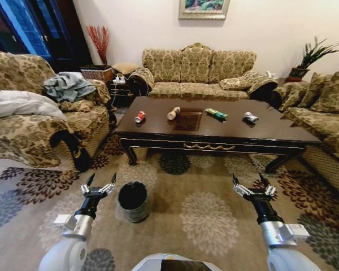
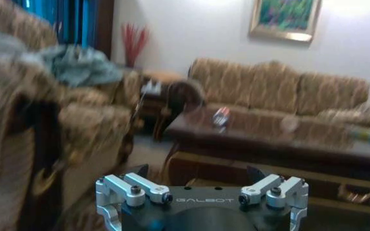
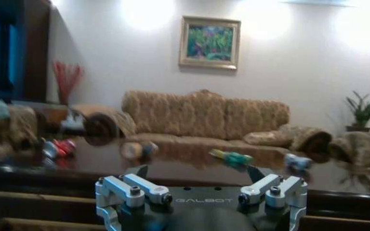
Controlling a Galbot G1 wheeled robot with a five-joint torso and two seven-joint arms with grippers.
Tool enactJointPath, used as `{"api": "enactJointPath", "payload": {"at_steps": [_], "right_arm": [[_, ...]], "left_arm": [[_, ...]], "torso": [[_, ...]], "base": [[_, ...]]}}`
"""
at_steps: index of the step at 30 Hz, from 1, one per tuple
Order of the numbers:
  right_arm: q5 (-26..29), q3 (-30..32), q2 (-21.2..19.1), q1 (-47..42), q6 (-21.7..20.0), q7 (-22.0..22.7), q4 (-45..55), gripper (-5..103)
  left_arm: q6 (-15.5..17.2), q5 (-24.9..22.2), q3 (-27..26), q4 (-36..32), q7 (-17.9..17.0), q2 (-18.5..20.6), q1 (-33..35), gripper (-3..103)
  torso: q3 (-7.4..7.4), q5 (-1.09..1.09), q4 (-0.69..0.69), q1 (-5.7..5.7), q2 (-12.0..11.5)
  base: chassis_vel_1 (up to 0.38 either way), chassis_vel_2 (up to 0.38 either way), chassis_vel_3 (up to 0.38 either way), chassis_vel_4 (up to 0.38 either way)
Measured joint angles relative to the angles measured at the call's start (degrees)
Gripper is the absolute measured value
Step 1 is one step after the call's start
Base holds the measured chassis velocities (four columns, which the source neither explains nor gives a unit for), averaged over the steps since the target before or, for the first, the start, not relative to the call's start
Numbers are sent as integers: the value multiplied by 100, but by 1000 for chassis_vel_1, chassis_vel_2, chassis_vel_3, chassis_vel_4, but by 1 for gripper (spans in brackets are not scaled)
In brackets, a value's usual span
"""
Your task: Move to the front of the table and place the trash on the table into the trash bin.
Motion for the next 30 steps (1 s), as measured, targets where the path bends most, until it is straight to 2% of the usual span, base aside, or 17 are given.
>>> {"api": "enactJointPath", "payload": {"at_steps": [1, 3, 4, 7, 9, 11, 12, 15, 16, 18, 19, 22, 24, 27, 28, 30], "right_arm": [[77, -34, 16, 43, 136, -2, -18, 100], [102, -40, 21, 57, 139, -4, -15, 100], [154, -42, 27, 67, 64, -4, 25, 100], [201, -42, 28, 66, -28, 11, 75, 100], [195, -7, 33, 63, -103, 44, 46, 100], [180, 0, 38, 61, -115, 59, 16, 100], [140, 2, 53, 50, -143, 86, -33, 100], [85, -2, 72, 29, -184, 101, -54, 100], [26, -11, 95, 8, -225, 111, -55, 100], [-43, -32, 116, 0, -308, 134, -38, 100], [-43, -32, 116, 0, -308, 134, -38, 100], [-140, -53, 136, 6, -401, 198, 69, 100], [-160, -53, 138, 3, -421, 224, 110, 100], [-232, -43, 140, -28, -459, 294, 207, 100], [-232, -43, 140, -28, -459, 294, 207, 100], [-281, -51, 155, -48, -459, 311, 210, 100]], "left_arm": [[45, 113, 137, 343, -3, 57, -77, 100], [46, 222, 206, 534, -4, 84, -136, 100], [42, 416, 333, 859, -10, 135, -236, 100], [107, 524, 466, 1072, -10, 171, -318, 100], [424, 545, 824, 1413, -58, 307, -508, 100], [466, 546, 960, 1509, -105, 350, -590, 100], [523, 574, 1212, 1763, -186, 415, -773, 100], [575, 671, 1491, 2145, -268, 454, -1027, 100], [582, 769, 1676, 2454, -318, 470, -1229, 100], [577, 935, 1844, 2920, -379, 468, -1458, 100], [577, 935, 1844, 2920, -379, 468, -1458, 100], [608, 1201, 1966, 3518, -634, 396, -1778, 100], [708, 1205, 1990, 3591, -734, 383, -1831, 100], [1138, 1059, 2023, 3678, -1104, 389, -2026, 100], [1138, 1059, 2023, 3678, -1104, 389, -2026, 100], [1405, 837, 2058, 3680, -1248, 439, -2117, 100]], "torso": [[-1, -9, 1, 0, 1], [-1, -9, 0, 0, 1], [0, -8, 2, 0, 1], [0, -10, 2, 0, 1], [0, -5, 2, 0, 1], [1, -2, 2, 0, 0], [0, 2, 0, 0, 1], [0, -2, 0, 0, 1], [0, -2, -2, 0, 1], [0, -1, -1, 0, 1], [0, -1, -1, 0, 1], [0, -5, 0, 0, 0], [0, -4, 1, 0, 0], [0, -3, 0, 0, 0], [0, -3, 0, 0, 0], [0, -3, 0, 0, 0]], "base": [[285, 344, -341, -282], [285, 239, -229, -282], [273, 239, -187, -205], [160, 146, -109, -164], [10, 38, -5, -28], [0, 0, 0, 0], [-61, -50, 37, 76], [-50, -30, 41, 66], [0, 0, 0, 0], [0, 0, 0, 0], [0, 0, 0, 0], [0, 0, 0, 0], [0, 0, 0, 0], [0, 0, 0, 0], [0, 0, 0, 0], [0, 0, 0, 0]]}}
